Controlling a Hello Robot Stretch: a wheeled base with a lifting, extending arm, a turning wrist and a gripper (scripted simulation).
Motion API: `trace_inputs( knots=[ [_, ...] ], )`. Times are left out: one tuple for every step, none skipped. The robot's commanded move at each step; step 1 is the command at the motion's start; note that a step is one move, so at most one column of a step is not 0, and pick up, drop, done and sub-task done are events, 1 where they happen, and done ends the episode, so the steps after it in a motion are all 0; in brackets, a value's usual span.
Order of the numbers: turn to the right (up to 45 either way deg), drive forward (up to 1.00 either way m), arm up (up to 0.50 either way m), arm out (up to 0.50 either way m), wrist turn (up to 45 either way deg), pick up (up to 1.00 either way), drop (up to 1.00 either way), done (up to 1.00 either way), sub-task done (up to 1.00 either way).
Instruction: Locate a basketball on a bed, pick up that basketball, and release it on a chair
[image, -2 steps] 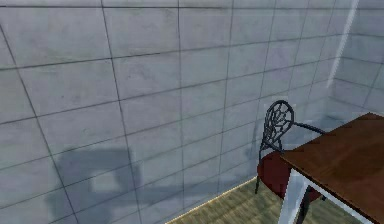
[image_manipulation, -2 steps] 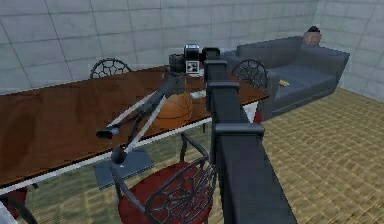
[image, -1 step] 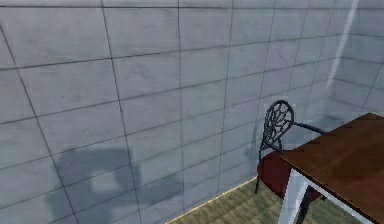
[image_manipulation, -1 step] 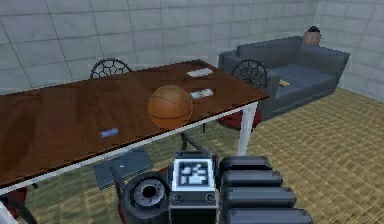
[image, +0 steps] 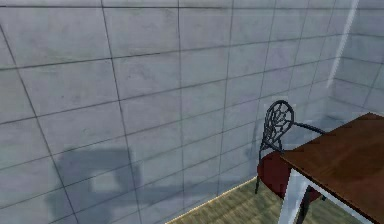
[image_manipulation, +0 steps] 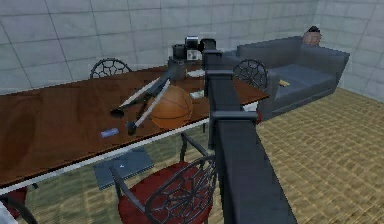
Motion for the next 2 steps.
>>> trace_inputs(
  knots=[
    [0.0,0.0,0.0,0.0,45.0,0.0,0.0,0.0,0.0],
    [0.0,0.0,0.0,0.0,45.0,0.0,0.0,0.0,0.0]
  ],
)
